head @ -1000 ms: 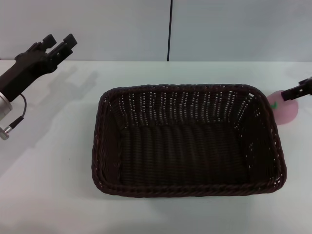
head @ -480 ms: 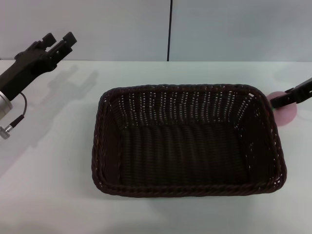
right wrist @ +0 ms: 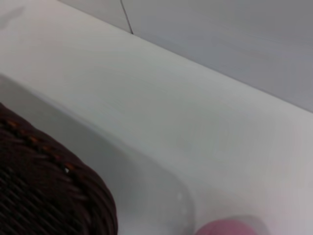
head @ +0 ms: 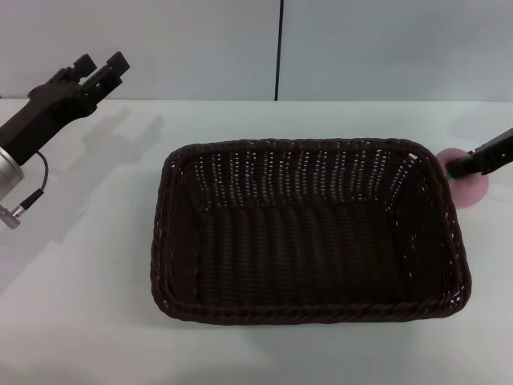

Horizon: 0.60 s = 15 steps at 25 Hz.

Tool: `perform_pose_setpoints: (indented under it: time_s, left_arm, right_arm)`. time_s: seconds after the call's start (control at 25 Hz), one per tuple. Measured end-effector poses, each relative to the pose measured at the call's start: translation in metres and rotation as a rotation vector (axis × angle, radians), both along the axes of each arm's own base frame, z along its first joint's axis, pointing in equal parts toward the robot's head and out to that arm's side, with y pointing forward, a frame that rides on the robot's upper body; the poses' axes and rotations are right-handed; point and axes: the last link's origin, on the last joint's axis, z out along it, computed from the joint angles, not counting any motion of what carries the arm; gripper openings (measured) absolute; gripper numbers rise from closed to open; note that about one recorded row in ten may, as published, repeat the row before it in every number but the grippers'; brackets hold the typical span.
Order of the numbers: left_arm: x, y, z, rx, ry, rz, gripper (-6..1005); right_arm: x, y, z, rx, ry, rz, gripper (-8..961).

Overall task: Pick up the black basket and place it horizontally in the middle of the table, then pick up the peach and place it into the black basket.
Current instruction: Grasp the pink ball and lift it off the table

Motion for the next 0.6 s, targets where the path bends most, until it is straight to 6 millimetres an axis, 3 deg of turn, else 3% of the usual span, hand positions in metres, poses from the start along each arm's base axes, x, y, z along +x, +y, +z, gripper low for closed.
perform_pose_setpoints:
  time_s: [0.28,0.44,0.6]
  left_arm:
    - [-0.001,-0.001,0.002,0.007,-0.009,0.005,741]
    - [-0.002,-0.002,0.002,0.009,-0.015,0.005,741]
    - [-0.003,-0.004,0.003,0.012,-0.023,0.007,741]
  right_arm:
    - [-0.005,0.000,0.010,0.045,0.054,0.011,221]
    - [-0.011,-0.004,0.036,0.130,0.141,0.035,184]
    - [-0.033,-0.014,0.061,0.186,0.290,0.116,131]
